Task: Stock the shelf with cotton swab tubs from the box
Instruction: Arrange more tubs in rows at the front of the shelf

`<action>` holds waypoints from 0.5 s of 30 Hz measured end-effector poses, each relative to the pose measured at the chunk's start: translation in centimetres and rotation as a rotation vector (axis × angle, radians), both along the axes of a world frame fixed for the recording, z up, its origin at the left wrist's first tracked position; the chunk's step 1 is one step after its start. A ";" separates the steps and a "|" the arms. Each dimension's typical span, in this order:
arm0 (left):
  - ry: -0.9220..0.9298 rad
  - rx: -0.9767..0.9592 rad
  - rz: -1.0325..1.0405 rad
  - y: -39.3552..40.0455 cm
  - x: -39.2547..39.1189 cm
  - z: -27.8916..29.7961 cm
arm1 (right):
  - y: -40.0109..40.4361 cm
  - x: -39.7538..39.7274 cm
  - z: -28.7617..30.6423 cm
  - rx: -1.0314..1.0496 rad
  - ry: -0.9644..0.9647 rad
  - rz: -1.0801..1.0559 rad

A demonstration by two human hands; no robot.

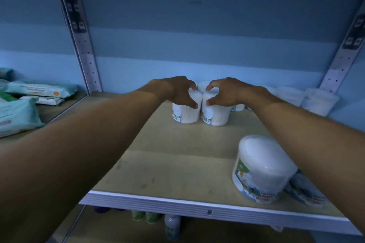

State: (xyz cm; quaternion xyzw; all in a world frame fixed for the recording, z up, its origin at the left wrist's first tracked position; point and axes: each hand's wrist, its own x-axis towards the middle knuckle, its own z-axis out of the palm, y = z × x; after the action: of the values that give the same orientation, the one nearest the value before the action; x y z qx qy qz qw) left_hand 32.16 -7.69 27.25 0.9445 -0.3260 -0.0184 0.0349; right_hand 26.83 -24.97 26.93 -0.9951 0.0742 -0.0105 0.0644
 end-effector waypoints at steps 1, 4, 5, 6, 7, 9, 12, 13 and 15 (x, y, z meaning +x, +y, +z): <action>-0.001 0.002 -0.007 -0.2 0.3 -0.1 | 0.0 0.2 0.0 0.006 0.003 0.004; -0.016 0.005 -0.013 -0.6 0.9 -0.4 | 0.1 0.4 0.2 0.020 0.015 0.014; -0.022 0.002 -0.015 -0.7 1.0 -0.4 | 0.2 0.3 0.3 0.021 0.019 0.014; -0.027 0.000 -0.017 -0.7 1.1 -0.4 | 0.3 0.2 0.4 0.017 0.022 0.013; -0.033 -0.001 -0.019 -0.8 1.2 -0.5 | 0.3 0.2 0.4 0.014 0.025 0.011; -0.041 0.005 -0.023 -0.8 1.2 -0.4 | 0.4 0.1 0.6 0.014 0.032 0.007; -0.042 0.010 -0.020 -0.8 1.1 -0.3 | 0.7 -0.4 0.9 0.020 0.045 -0.002; -0.039 0.011 -0.019 -0.7 1.0 -0.2 | 0.9 -0.5 1.0 0.019 0.051 -0.003; -0.032 0.010 -0.017 -0.5 0.7 -0.1 | 1.2 -0.9 1.2 0.018 0.063 -0.002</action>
State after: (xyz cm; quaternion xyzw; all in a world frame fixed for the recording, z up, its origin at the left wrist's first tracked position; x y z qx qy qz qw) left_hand 32.90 -8.16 27.19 0.9421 -0.3343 -0.0050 0.0249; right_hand 25.92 -23.79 28.13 -0.9943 0.0772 0.0212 0.0709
